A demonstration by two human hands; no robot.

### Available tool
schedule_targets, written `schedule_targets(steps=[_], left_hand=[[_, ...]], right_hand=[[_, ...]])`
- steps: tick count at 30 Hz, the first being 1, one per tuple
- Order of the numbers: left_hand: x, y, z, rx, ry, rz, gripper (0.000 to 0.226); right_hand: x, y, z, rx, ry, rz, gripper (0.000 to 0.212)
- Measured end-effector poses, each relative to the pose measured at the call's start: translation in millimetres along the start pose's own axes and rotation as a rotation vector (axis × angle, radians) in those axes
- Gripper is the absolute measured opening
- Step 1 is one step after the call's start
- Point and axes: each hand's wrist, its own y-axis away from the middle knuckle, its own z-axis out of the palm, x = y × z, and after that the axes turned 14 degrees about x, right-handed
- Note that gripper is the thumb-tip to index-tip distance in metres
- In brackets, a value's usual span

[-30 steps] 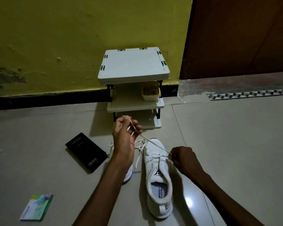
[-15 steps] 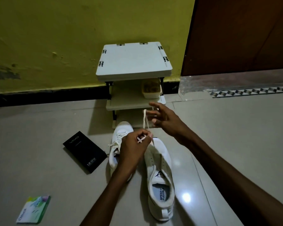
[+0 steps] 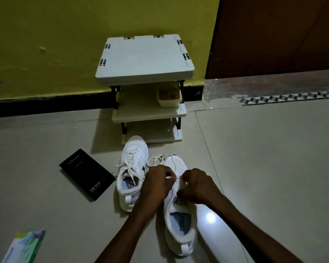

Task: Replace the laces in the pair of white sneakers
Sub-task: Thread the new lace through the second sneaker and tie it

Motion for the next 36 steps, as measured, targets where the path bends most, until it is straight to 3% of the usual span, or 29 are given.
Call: schedule_targets(steps=[3, 9, 12, 23, 29, 36], left_hand=[[-2, -2, 5, -0.023, -0.050, 0.019, 0.011], [-2, 1, 18, 0.046, 0.010, -0.032, 0.011], [-1, 3, 27, 0.060, 0.069, -0.097, 0.012], [4, 6, 32, 0.084, -0.076, -0.042, 0.011], [13, 9, 41, 0.116, -0.206, 0.000, 0.020], [20, 15, 38, 0.173, -0.175, -0.026, 0.016]], right_hand=[[5, -1, 9, 0.106, -0.028, -0.002, 0.016], [37, -4, 12, 0.045, -0.660, 0.165, 0.035], [41, -2, 5, -0.034, -0.810, 0.220, 0.039], [40, -1, 3, -0.099, -0.835, 0.262, 0.043], [37, -1, 1, -0.107, -0.828, 0.237, 0.031], [38, -1, 3, -0.082, -0.734, 0.182, 0.038]])
